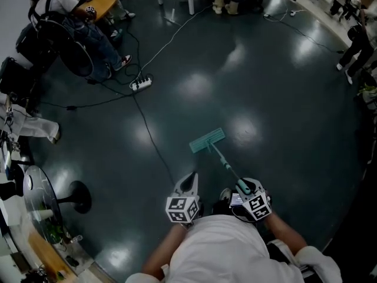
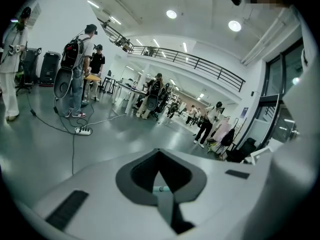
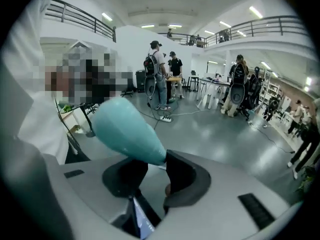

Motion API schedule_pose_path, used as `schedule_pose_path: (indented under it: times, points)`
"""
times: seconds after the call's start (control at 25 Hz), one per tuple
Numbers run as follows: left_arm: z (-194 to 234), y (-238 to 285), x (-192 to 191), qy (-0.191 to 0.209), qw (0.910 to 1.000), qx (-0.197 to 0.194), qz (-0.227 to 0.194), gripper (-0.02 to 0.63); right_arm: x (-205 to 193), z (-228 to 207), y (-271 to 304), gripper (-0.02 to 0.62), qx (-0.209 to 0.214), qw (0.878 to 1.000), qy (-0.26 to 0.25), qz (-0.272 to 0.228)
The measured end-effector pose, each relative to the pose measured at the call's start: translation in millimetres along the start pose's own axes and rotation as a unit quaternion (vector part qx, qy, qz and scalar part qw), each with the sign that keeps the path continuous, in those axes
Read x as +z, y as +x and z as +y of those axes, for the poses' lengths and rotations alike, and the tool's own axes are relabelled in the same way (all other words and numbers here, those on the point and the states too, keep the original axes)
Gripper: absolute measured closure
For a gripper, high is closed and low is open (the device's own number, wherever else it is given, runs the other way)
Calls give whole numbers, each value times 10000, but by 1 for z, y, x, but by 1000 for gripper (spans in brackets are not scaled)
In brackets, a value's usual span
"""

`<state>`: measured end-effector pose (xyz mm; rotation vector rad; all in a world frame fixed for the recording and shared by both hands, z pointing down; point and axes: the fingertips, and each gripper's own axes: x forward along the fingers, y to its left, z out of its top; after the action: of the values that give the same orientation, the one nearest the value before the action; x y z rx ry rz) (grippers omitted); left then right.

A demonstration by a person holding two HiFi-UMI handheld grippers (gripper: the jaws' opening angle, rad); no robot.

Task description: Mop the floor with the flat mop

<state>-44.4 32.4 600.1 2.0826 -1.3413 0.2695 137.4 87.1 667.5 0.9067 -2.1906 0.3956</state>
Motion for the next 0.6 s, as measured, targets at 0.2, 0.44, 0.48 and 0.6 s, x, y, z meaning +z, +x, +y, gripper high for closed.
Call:
schedule_pose_path:
  times: [0.2,0.44,0.48,0.6]
  points:
    - [-3,-4,-2,-15,10000,49,6,600,22,-15,37,479,-51,9994,-349,-56]
    - [7,-12,-4,-123,9995,281,-16,601,31,-36,130,477,-233,9985,-460,175]
    - [10,-14,-5,-152,9994,320,-11,600,41,-40,149,477,-279,9985,-452,142]
    - [21,-16,-9,-220,9988,429,18,601,81,-49,203,477,-353,9978,-553,91]
